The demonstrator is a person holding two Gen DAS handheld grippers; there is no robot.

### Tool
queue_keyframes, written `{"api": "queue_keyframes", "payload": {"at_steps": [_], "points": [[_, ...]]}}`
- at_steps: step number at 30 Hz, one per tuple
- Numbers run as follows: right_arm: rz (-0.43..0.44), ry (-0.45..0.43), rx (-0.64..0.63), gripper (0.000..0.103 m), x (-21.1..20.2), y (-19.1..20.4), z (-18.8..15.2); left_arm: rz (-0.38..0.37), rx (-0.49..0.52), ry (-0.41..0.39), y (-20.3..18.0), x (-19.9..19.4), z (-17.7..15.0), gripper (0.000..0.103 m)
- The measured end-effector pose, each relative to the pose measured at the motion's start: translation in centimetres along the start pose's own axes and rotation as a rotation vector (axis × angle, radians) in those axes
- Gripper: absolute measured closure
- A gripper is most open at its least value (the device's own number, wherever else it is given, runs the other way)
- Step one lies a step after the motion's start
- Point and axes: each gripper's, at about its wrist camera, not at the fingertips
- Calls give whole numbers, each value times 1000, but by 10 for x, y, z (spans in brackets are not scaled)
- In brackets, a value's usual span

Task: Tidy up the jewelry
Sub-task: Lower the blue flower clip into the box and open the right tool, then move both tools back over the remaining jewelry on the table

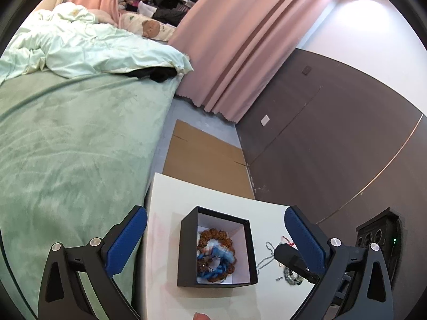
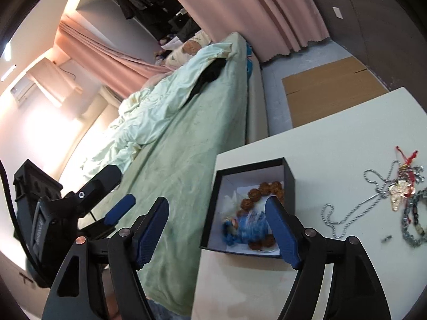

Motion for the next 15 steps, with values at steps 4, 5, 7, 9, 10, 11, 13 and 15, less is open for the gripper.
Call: {"api": "queue_keyframes", "payload": {"at_steps": [4, 5, 7, 9, 10, 11, 13, 15], "points": [[-41, -35, 1, 28, -19, -9, 2, 14, 15, -14, -4, -3, -2, 0], [-50, -48, 3, 28, -26, -13, 2, 13, 18, -14, -6, -3, -3, 0], [-68, -79, 12, 28, -41, -20, 5, 14, 23, -12, -9, -3, -5, 0], [-81, -104, 31, 28, -53, -28, 7, 9, 40, -14, -17, -3, -7, 0], [-87, -114, 40, 28, -60, -33, 9, 6, 50, -14, -20, -3, -8, 0], [-96, -121, 47, 28, -65, -38, 11, 6, 65, -16, -25, -3, -9, 0], [-114, -135, 61, 28, -77, -47, 12, 6, 85, -16, -33, -1, -12, 0], [-124, -142, 80, 28, -88, -56, 13, -1, 107, -9, -43, 2, -16, 0]]}}
Point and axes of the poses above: each gripper's, at about its wrist camera, not at the fingertips, and x roughly the way its jaws point, y to its left, z to its top, and after that the axes turned 9 degrees about x, right-handed
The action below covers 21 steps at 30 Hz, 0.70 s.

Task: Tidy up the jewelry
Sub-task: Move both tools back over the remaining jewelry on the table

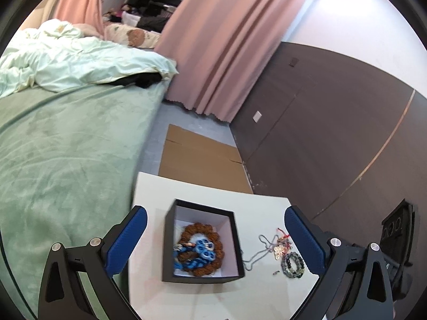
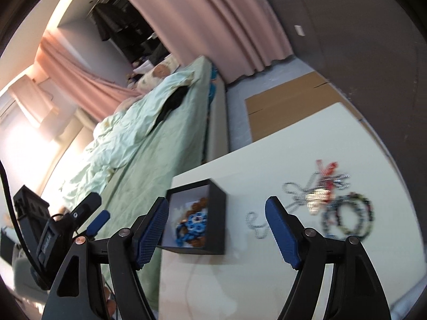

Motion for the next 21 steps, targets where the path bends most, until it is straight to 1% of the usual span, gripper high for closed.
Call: {"api": "queue_keyframes", "payload": {"at_steps": [5, 12, 21], "points": [[6, -8, 55, 28, -22, -26, 5, -25, 52, 25, -22, 9, -9, 0], [-46, 11, 73, 28, -35, -49, 5, -80, 118, 65, -50, 20, -25, 1], [-106, 29, 95, 28, -53, -80, 8, -142, 207, 107, -85, 34, -44, 9]]}}
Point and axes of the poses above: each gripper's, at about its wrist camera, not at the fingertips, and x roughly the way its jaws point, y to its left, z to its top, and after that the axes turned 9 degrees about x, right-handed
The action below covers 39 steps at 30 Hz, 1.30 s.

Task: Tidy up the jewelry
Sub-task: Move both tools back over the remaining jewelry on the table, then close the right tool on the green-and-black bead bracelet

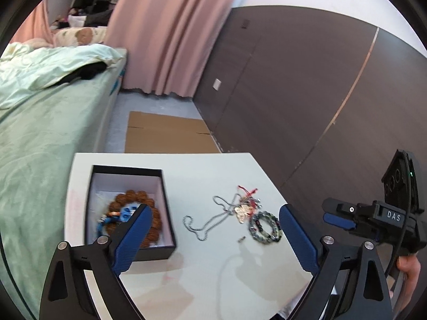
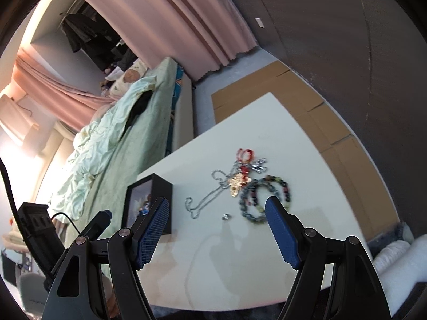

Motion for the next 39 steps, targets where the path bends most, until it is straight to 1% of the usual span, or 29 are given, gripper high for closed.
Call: {"api": "queue_keyframes", "payload": {"at_steps": [1, 5, 9, 12, 16, 21, 24, 25, 32, 35, 39], "points": [[-6, 2, 3, 28, -1, -3, 1, -3, 5, 3, -2, 2, 0, 12], [-29, 16, 23, 28, -3, -15, 2, -30, 20, 32, -11, 15, -4, 16], [-72, 39, 60, 28, -2, -30, 4, -55, 50, 68, -22, 28, -9, 22], [-79, 50, 88, 28, -4, -40, 6, -63, 88, 99, -31, 39, -14, 25], [-83, 54, 115, 28, -8, -50, 10, -74, 120, 141, -41, 51, -23, 31], [-88, 55, 131, 28, -10, -57, 14, -71, 165, 192, -50, 67, -32, 32], [-86, 54, 144, 28, -11, -61, 16, -74, 182, 227, -51, 77, -36, 40], [-86, 54, 150, 28, -11, -62, 17, -72, 187, 237, -52, 80, -38, 41], [-92, 52, 174, 28, -10, -68, 23, -58, 210, 285, -52, 98, -44, 42], [-94, 54, 182, 28, -10, -71, 26, -51, 221, 308, -52, 106, -46, 47], [-101, 53, 180, 28, -8, -73, 29, -36, 245, 332, -54, 116, -49, 47]]}}
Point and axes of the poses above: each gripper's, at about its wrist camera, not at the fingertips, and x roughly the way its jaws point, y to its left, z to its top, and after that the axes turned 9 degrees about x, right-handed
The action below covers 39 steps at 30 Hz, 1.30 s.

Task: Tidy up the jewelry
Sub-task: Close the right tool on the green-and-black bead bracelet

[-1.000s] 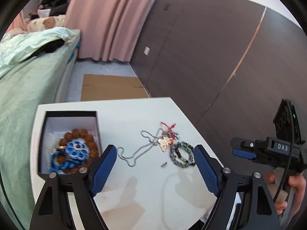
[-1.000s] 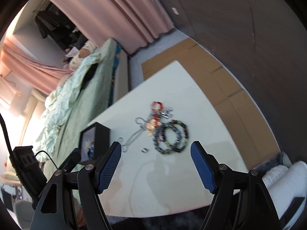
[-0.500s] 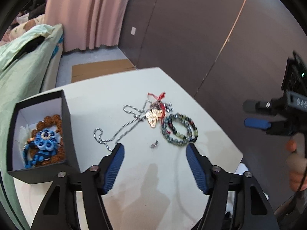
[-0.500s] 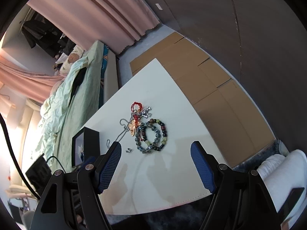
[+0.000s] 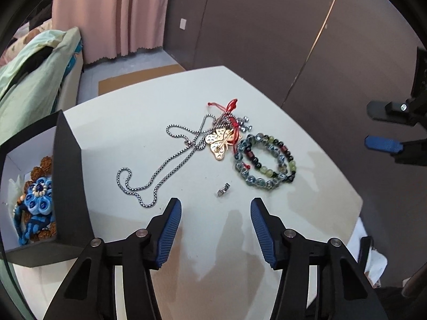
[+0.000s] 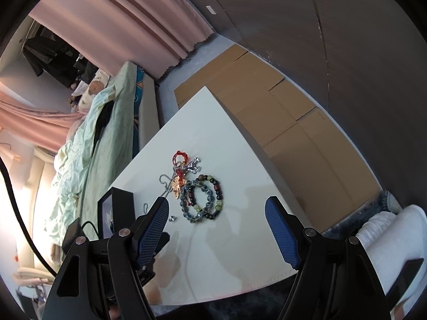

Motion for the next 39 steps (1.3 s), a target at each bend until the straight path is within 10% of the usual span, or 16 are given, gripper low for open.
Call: {"api": "queue_keyframes", "payload": {"at_steps": [12, 17, 39], "points": [[-46, 19, -25, 28, 16, 5, 8, 32, 45, -12, -4, 18, 9, 70], [-81, 44, -44, 29, 27, 7, 7, 40, 46, -14, -3, 20, 9, 98], [-118, 65, -91, 38, 45, 18, -4, 32, -57, -175, 21, -55, 15, 99]]}}
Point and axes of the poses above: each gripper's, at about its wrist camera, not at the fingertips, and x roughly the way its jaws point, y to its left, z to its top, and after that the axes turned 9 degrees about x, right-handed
